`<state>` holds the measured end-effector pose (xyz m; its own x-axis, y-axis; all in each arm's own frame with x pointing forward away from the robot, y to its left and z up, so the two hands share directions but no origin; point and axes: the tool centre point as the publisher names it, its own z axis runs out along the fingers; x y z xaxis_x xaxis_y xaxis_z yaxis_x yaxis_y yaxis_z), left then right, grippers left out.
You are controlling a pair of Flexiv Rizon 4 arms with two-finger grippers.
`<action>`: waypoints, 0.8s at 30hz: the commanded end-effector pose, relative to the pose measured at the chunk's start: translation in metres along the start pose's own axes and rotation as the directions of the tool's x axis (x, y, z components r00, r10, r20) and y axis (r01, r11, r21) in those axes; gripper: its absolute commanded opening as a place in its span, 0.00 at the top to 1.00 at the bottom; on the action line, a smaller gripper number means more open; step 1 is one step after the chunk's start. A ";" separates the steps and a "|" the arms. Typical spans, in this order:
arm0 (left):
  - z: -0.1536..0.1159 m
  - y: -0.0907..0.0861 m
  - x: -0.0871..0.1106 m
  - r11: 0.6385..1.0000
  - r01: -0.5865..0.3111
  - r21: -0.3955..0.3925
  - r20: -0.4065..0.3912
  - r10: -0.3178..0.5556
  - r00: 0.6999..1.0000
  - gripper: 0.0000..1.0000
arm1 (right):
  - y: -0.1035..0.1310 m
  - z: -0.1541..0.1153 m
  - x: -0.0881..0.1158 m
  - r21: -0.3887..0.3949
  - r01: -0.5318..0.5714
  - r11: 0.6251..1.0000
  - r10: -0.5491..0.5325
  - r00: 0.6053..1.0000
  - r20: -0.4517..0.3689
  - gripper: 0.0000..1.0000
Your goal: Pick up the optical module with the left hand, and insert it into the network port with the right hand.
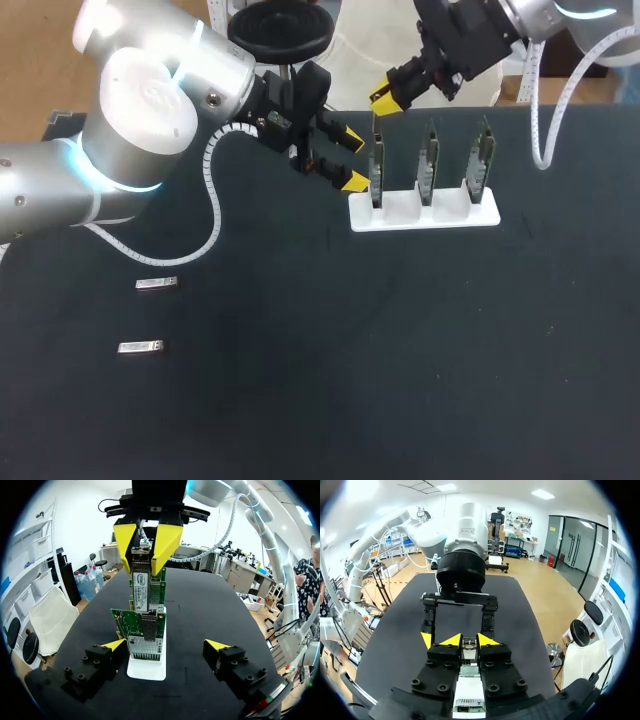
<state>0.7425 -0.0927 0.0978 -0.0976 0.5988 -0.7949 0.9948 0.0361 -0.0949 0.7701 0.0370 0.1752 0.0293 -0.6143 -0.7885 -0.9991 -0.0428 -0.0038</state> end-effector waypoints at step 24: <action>0.001 0.002 -0.001 1.000 0.001 0.003 -0.005 -0.001 1.000 0.00 | 0.007 0.000 0.004 0.002 -0.003 1.000 0.003 1.000 -0.013 1.00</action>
<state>0.7425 -0.0927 0.0978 -0.0976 0.5988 -0.7949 0.9948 0.0361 -0.0949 0.7664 0.0357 0.1711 0.0231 -0.6263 -0.7792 -0.9990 -0.0434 0.0052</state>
